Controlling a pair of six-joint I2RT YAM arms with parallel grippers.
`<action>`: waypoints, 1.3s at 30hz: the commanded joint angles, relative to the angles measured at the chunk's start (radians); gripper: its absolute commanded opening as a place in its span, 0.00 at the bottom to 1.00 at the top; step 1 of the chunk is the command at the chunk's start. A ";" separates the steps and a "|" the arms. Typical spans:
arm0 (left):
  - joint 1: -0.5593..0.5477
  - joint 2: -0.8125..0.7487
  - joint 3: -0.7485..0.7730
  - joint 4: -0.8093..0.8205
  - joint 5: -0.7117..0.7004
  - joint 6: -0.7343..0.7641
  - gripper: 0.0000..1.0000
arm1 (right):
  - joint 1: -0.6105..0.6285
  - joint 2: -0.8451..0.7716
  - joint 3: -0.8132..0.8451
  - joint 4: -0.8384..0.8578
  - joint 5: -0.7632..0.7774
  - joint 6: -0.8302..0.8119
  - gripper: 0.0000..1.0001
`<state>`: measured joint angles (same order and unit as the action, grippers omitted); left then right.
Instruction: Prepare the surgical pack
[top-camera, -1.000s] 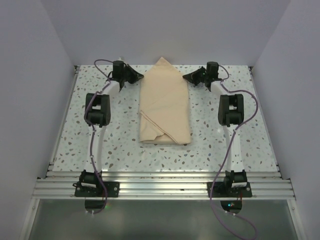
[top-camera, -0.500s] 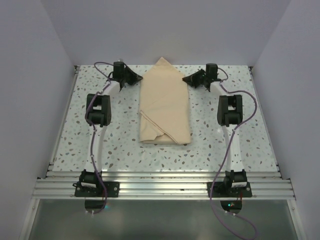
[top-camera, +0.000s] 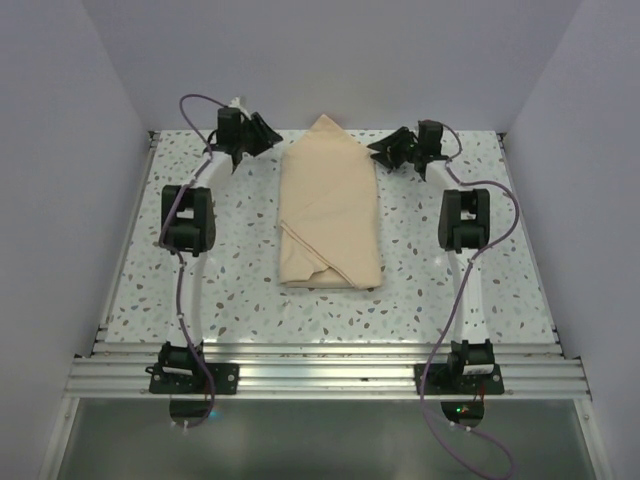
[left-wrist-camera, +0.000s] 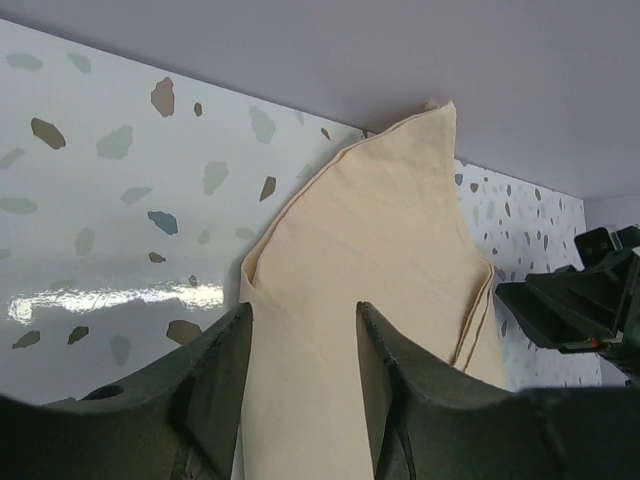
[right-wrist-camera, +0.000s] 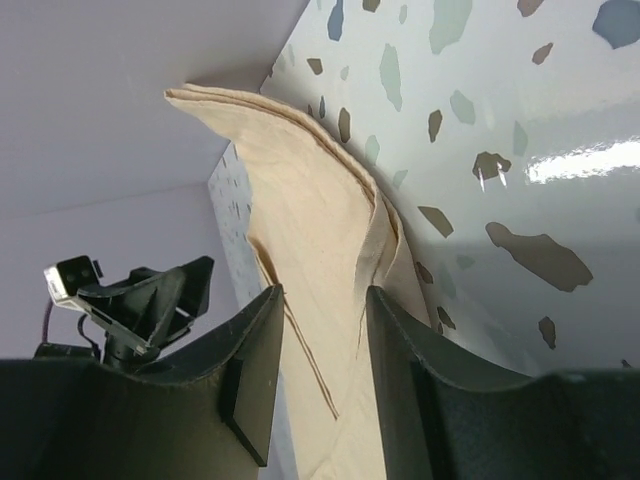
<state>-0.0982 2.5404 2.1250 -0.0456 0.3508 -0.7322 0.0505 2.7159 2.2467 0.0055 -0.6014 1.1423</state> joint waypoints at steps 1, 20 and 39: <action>0.018 -0.043 0.001 -0.033 -0.003 0.093 0.50 | -0.018 -0.099 -0.013 0.002 -0.009 -0.085 0.44; 0.008 0.118 0.138 -0.138 0.053 0.001 0.49 | 0.015 -0.024 0.040 -0.165 0.037 -0.168 0.48; -0.015 0.182 0.240 -0.247 0.020 -0.035 0.30 | 0.026 0.018 0.068 -0.170 0.074 -0.125 0.36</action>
<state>-0.1154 2.6976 2.3249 -0.2523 0.3809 -0.7517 0.0757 2.7033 2.2627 -0.1600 -0.5396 1.0042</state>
